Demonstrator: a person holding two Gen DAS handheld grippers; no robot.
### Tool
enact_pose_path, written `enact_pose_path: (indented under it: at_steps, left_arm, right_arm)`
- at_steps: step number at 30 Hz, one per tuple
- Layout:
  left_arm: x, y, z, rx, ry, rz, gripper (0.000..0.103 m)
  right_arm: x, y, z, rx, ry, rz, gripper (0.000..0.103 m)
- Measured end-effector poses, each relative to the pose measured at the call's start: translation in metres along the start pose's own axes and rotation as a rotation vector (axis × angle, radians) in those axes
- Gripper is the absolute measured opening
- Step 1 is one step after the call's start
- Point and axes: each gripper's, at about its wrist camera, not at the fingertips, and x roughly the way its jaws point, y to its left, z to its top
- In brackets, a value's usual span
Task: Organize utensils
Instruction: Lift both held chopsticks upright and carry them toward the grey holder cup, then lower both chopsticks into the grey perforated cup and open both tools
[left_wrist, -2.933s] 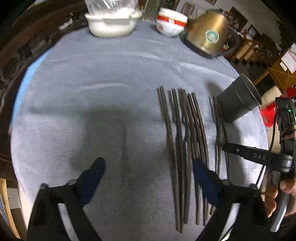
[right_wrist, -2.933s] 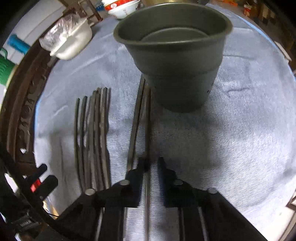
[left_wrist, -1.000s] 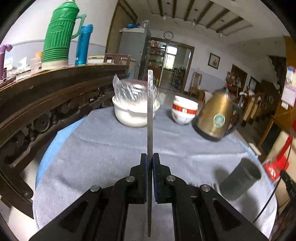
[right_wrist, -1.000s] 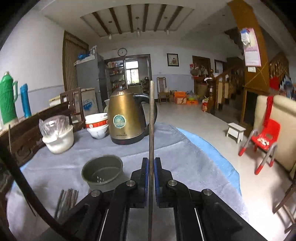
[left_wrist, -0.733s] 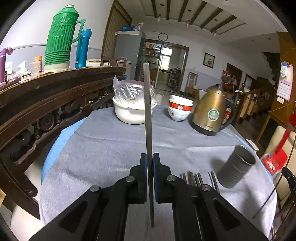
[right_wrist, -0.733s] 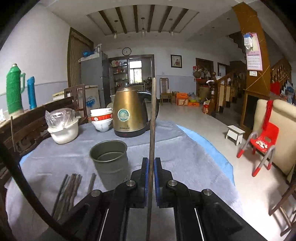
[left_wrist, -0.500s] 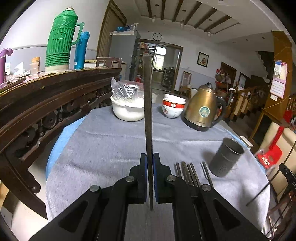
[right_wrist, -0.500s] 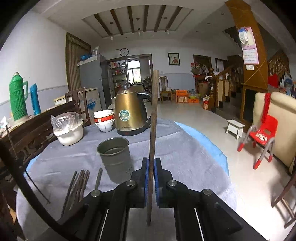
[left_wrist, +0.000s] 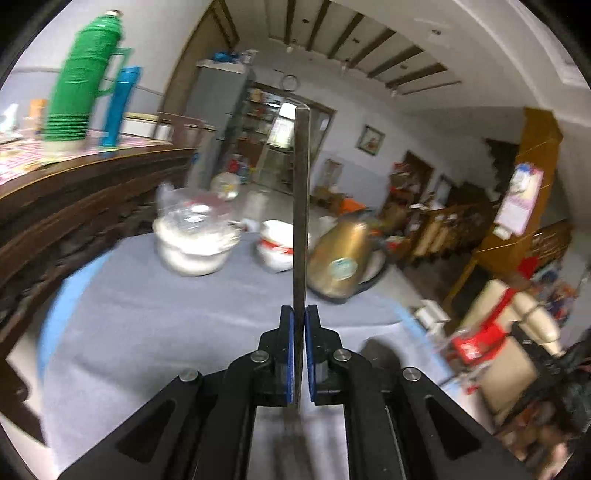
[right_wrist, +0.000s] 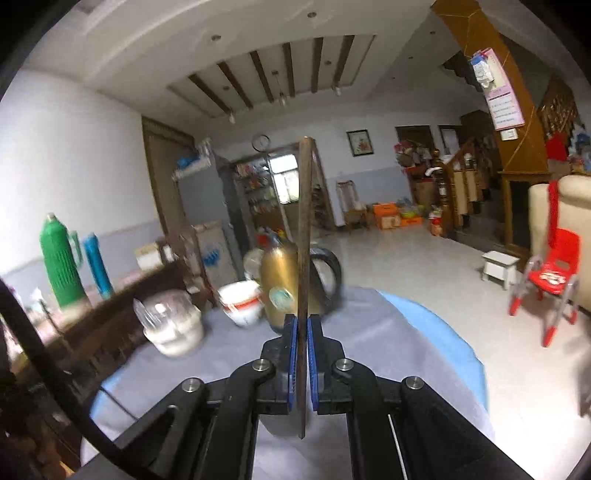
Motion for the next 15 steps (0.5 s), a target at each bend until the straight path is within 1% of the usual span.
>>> enact_pose_path:
  at_steps: [2, 4, 5, 7, 10, 13, 15]
  left_arm:
    - [0.011, -0.018, 0.015, -0.001, 0.0, -0.055, 0.006]
    - [0.027, -0.039, 0.029, 0.005, 0.016, -0.119, 0.006]
    - [0.035, -0.047, 0.033, 0.013, 0.02, -0.133, 0.006]
    - [0.056, -0.063, 0.036, 0.028, 0.047, -0.156, 0.006]
    - [0.084, -0.08, 0.031, 0.047, 0.1, -0.168, 0.006]
    - [0.117, -0.088, 0.019, 0.063, 0.172, -0.16, 0.006]
    - [0.13, -0.093, 0.012, 0.074, 0.2, -0.151, 0.006]
  right_arm:
    - [0.011, 0.001, 0.014, 0.014, 0.0, 0.038, 0.006]
    - [0.031, 0.004, 0.026, 0.009, 0.015, 0.067, 0.006]
    - [0.04, 0.005, 0.028, 0.015, 0.022, 0.073, 0.006]
    - [0.062, 0.005, 0.03, 0.026, 0.068, 0.097, 0.006]
    - [0.095, 0.008, 0.023, 0.015, 0.13, 0.097, 0.006]
    - [0.119, 0.007, 0.011, 0.002, 0.182, 0.087, 0.006]
    - [0.13, 0.006, 0.003, -0.003, 0.223, 0.088, 0.006]
